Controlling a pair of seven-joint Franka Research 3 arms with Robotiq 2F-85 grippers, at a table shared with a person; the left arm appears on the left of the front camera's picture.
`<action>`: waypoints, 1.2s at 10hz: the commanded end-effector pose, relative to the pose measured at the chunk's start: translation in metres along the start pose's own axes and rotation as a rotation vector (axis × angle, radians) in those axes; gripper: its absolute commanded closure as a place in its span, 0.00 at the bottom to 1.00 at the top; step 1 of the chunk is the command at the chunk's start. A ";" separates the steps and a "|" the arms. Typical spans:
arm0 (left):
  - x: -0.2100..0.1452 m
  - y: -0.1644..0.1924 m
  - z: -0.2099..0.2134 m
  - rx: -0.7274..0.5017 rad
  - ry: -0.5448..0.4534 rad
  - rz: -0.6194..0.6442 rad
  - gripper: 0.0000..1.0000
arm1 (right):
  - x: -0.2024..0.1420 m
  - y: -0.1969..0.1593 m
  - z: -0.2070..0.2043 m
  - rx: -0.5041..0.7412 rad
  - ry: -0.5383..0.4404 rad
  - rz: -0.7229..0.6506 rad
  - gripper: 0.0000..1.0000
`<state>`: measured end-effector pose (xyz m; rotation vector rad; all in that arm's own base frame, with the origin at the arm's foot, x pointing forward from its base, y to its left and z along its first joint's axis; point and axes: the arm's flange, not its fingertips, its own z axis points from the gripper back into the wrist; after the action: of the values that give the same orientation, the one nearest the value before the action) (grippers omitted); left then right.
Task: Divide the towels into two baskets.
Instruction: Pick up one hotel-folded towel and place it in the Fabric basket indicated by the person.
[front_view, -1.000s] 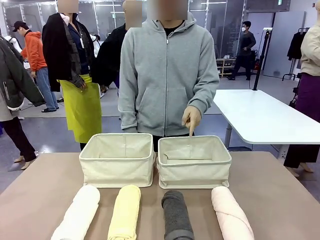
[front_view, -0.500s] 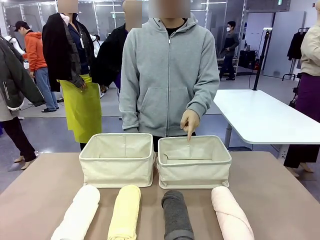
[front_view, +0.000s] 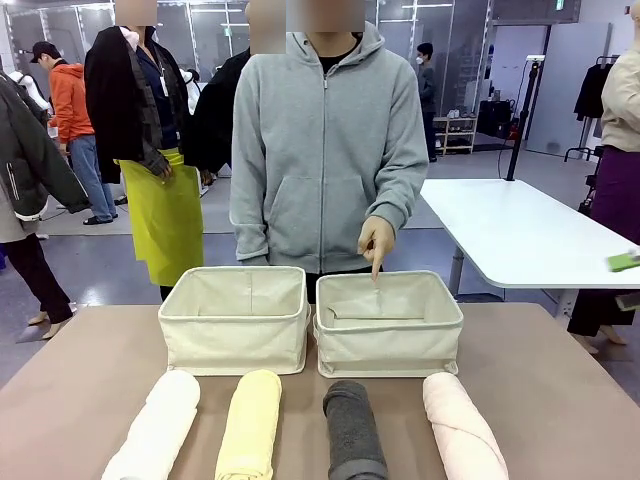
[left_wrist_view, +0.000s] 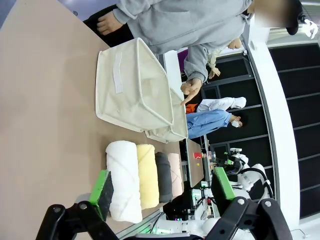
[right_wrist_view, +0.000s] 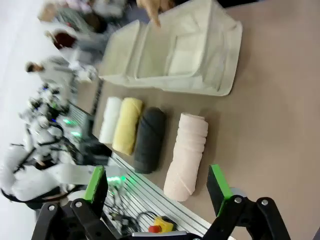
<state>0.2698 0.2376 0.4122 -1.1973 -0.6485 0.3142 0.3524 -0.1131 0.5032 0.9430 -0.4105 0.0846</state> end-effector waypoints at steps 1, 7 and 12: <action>0.000 0.000 0.003 -0.021 -0.006 -0.011 0.00 | 0.000 0.031 -0.048 -0.152 0.127 0.053 0.00; 0.000 0.000 0.003 -0.021 -0.006 -0.011 0.00 | -0.015 0.058 -0.192 -0.621 0.289 0.100 0.00; 0.000 0.000 0.003 -0.021 -0.006 -0.011 0.00 | -0.040 0.039 -0.265 -0.684 0.371 0.115 0.00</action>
<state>0.2696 0.2377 0.4121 -1.1973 -0.6480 0.3147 0.3871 0.1159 0.3895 0.2543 -0.1248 0.2231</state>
